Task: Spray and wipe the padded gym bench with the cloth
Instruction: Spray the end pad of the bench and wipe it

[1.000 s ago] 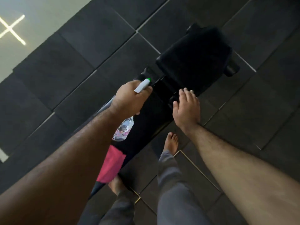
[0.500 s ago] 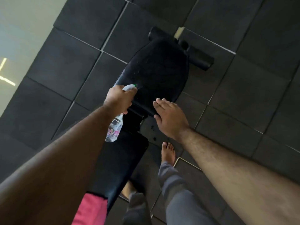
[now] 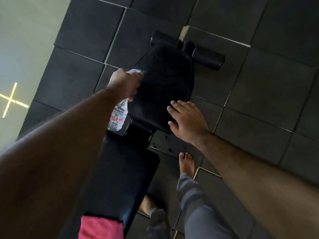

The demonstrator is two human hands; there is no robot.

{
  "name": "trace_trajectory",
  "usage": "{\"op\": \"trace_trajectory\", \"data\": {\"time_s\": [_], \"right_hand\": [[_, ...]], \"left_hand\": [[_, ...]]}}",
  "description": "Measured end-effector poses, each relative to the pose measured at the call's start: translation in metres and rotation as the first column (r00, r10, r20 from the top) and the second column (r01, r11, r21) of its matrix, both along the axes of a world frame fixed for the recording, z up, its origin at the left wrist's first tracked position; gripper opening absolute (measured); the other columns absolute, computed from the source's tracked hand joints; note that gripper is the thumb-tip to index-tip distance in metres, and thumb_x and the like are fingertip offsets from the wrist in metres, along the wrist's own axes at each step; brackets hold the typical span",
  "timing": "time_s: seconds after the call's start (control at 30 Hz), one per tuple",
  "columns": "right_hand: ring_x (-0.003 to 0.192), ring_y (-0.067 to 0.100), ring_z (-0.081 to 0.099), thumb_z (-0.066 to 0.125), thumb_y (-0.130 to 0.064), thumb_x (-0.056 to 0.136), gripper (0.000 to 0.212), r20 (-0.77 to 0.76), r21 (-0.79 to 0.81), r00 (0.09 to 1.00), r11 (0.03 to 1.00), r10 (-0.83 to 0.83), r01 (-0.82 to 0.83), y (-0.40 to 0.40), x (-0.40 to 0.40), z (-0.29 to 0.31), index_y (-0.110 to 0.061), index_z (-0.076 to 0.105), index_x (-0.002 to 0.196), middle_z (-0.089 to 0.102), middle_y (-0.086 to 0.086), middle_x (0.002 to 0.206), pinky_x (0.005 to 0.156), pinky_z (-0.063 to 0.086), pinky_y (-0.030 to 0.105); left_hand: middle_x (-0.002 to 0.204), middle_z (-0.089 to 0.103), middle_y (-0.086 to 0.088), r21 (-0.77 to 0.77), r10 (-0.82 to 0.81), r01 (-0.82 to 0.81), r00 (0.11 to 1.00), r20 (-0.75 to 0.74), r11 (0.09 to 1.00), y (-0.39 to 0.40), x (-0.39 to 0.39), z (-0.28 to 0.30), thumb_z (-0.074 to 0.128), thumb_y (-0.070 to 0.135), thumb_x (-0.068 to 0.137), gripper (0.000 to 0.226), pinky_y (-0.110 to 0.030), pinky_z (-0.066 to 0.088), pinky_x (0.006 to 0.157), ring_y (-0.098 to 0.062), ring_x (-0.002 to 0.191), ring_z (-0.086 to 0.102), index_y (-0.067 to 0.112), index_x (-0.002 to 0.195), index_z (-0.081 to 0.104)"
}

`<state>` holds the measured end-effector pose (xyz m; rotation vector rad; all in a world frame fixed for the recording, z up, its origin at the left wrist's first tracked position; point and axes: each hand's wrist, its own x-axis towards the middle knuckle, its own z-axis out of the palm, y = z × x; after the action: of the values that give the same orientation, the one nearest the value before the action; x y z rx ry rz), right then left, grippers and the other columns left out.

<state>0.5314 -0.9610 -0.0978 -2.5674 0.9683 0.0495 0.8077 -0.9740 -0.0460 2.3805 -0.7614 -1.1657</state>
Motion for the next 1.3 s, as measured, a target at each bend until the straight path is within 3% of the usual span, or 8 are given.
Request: {"op": "trace_trajectory", "data": {"time_s": [0.3, 0.57, 0.7, 0.77, 0.9, 1.03, 1.17, 1.3], "right_hand": [[0.149, 0.026, 0.049, 0.067, -0.035, 0.098, 0.053, -0.015, 0.076, 1.0, 0.997, 0.0, 0.001, -0.012, 0.001, 0.002, -0.018, 0.062, 0.148, 0.054, 0.004, 0.161, 0.125, 0.033, 0.05], [0.161, 0.025, 0.029, 0.062, -0.048, 0.097, 0.075, -0.054, 0.08, 0.997, 0.996, 0.054, -0.05, -0.003, -0.009, -0.007, -0.019, 0.041, 0.163, 0.032, 0.004, 0.174, 0.131, 0.022, 0.049], [0.164, 0.025, 0.02, 0.058, -0.053, 0.098, 0.081, -0.062, 0.079, 0.994, 0.993, 0.09, -0.085, 0.001, -0.019, -0.011, -0.019, 0.031, 0.167, 0.021, 0.004, 0.178, 0.132, 0.017, 0.05], [0.164, 0.025, 0.02, 0.054, -0.053, 0.1, 0.078, -0.056, 0.091, 0.994, 0.992, 0.09, -0.084, 0.003, -0.021, -0.012, -0.019, 0.032, 0.166, 0.021, 0.005, 0.178, 0.132, 0.017, 0.051], [0.164, 0.024, 0.018, 0.045, -0.049, 0.106, 0.068, -0.048, 0.141, 0.994, 0.986, 0.1, -0.092, 0.003, -0.025, -0.01, -0.018, 0.034, 0.166, 0.022, 0.005, 0.178, 0.133, 0.014, 0.048], [0.166, 0.022, 0.012, 0.048, -0.035, 0.106, 0.067, -0.045, 0.224, 0.994, 0.971, 0.1, -0.088, 0.002, -0.028, -0.01, -0.019, 0.029, 0.168, 0.015, 0.001, 0.179, 0.133, 0.015, 0.047], [0.166, 0.019, 0.008, 0.05, -0.022, 0.105, 0.068, -0.026, 0.316, 0.998, 0.948, 0.059, -0.048, 0.0, -0.026, -0.009, -0.019, 0.028, 0.169, 0.012, 0.0, 0.18, 0.133, 0.013, 0.046], [0.166, 0.018, 0.005, 0.049, -0.024, 0.105, 0.069, -0.062, 0.301, 0.996, 0.953, 0.063, -0.042, 0.003, -0.024, -0.009, -0.021, 0.024, 0.17, 0.008, -0.002, 0.18, 0.134, 0.012, 0.045]], "left_hand": [[0.069, 0.065, -0.003, -0.028, -0.07, 0.07, 0.997, -0.032, 0.997, -0.076, -0.024, -0.005, 0.064, 0.035, 0.096, 0.024, -0.028, 0.048, 0.037, -0.018, 0.041, 0.059, 0.017, 0.088, 0.076], [0.065, 0.077, -0.007, 0.117, -0.399, 0.397, 0.917, -0.007, 0.91, -0.094, -0.07, 0.002, 0.063, 0.045, 0.096, 0.036, -0.033, 0.059, 0.048, -0.029, 0.044, 0.069, 0.014, 0.079, 0.072], [0.068, 0.077, -0.011, 0.106, -0.427, 0.42, 0.903, 0.048, 0.901, -0.082, -0.088, -0.001, 0.061, 0.045, 0.094, 0.034, -0.035, 0.063, 0.052, -0.031, 0.049, 0.075, 0.026, 0.069, 0.073], [0.062, 0.075, -0.007, 0.104, -0.47, 0.46, 0.875, 0.114, 0.882, -0.068, -0.088, 0.0, 0.057, 0.049, 0.093, 0.025, -0.033, 0.06, 0.058, -0.029, 0.046, 0.074, 0.047, 0.074, 0.074], [0.065, 0.076, -0.006, 0.1, -0.438, 0.429, 0.893, 0.105, 0.898, -0.022, -0.078, 0.002, 0.059, 0.059, 0.093, 0.039, -0.031, 0.059, 0.053, -0.024, 0.044, 0.072, 0.025, 0.08, 0.074], [0.072, 0.079, 0.003, 0.153, -0.365, 0.362, 0.931, -0.006, 0.92, 0.046, -0.075, 0.001, 0.064, 0.056, 0.089, 0.018, -0.024, 0.053, 0.041, -0.022, 0.046, 0.073, 0.043, 0.097, 0.072], [0.069, 0.076, -0.01, 0.218, -0.308, 0.309, 0.951, -0.04, 0.926, 0.102, -0.088, -0.004, 0.064, 0.048, 0.089, 0.026, -0.048, 0.065, 0.05, -0.031, 0.055, 0.076, 0.025, 0.09, 0.076], [0.066, 0.076, -0.005, 0.148, -0.176, 0.175, 0.984, -0.006, 0.973, 0.105, -0.088, -0.009, 0.062, 0.053, 0.079, 0.038, -0.047, 0.063, 0.045, -0.026, 0.049, 0.072, 0.021, 0.085, 0.08]]}}
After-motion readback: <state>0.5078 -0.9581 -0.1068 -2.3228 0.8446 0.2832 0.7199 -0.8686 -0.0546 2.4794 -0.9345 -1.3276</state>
